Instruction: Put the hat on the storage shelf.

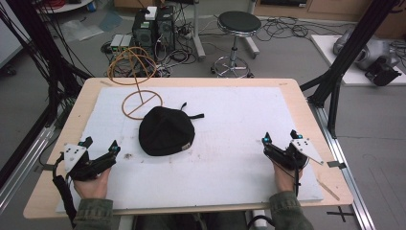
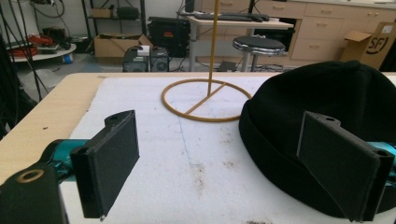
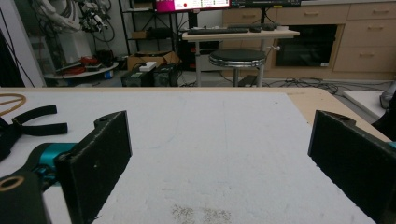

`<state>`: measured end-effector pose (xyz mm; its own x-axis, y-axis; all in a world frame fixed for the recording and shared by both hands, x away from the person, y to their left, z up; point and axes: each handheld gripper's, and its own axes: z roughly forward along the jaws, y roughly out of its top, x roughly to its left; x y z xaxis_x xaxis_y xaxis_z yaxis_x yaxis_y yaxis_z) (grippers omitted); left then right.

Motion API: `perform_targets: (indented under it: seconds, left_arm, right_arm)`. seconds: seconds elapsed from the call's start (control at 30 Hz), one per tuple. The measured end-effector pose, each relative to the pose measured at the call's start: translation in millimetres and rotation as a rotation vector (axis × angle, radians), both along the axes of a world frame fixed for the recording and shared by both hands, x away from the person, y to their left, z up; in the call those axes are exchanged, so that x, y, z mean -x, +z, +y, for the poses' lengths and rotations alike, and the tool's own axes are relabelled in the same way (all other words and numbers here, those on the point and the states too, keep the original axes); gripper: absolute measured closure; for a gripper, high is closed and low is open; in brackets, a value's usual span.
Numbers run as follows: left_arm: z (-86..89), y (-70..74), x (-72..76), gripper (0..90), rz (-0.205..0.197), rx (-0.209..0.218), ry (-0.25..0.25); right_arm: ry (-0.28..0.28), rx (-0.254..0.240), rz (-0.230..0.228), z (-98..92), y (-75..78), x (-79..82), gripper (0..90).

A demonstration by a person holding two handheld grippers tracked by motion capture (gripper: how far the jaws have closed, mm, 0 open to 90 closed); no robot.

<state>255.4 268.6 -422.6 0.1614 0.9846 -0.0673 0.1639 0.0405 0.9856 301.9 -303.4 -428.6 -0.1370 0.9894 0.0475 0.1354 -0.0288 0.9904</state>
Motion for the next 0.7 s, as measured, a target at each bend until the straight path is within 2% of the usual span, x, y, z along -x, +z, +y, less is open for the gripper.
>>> perform_targets:
  seconds: [0.17, 0.7]
  left_arm:
    - [1.4, 0.5, -0.8, 12.8, -0.001, 0.021, -0.008]
    - [-2.9, 0.9, -4.0, 13.1, -0.001, 0.015, -0.026]
  right_arm:
    - [0.004, 0.006, -0.005, 0.3, 0.4, 0.8, 5.1]
    - [0.005, 0.003, -0.002, -1.9, 0.5, 3.5, 5.0]
